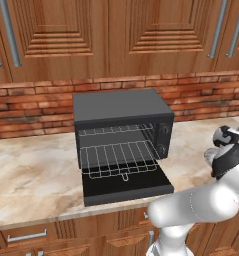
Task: Pick up the bagel from the plate, place it on the toaster oven rack, close the door, and set the timer.
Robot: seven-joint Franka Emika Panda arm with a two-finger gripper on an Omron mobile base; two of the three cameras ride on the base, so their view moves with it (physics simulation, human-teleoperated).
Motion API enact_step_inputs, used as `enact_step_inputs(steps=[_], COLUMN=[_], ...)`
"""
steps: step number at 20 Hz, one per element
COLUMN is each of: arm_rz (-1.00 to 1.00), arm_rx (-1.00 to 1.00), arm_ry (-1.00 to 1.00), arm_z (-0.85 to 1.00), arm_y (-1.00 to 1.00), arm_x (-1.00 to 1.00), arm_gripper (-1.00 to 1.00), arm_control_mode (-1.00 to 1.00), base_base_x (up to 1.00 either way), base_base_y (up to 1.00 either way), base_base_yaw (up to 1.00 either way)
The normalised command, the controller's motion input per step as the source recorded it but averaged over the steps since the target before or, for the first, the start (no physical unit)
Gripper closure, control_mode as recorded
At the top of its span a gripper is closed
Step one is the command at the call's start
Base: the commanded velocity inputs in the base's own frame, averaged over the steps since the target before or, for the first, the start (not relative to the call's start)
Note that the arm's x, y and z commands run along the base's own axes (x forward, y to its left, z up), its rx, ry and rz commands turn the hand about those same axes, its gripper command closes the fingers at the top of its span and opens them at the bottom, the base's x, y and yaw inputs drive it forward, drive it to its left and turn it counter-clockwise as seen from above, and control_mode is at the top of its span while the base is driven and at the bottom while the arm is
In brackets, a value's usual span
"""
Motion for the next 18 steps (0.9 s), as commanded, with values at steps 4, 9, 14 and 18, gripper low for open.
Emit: enact_step_inputs(steps=[4,9,14,18], arm_rz=[0.0,0.0,0.0,0.0], arm_rx=[0.0,0.0,0.0,0.0], arm_ry=[0.0,0.0,0.0,0.0], arm_z=[-0.04,0.0,-0.07,-0.17], arm_y=[-0.09,-0.13,-0.18,-0.16], arm_x=[0.18,0.23,0.12,0.02], arm_gripper=[-1.0,-1.0,-1.0,-1.0], arm_control_mode=[-1.0,-1.0,-1.0,-1.0], base_base_x=[0.0,0.0,0.0,0.0], base_base_y=[0.0,0.0,0.0,0.0], base_base_yaw=[0.0,0.0,0.0,0.0])
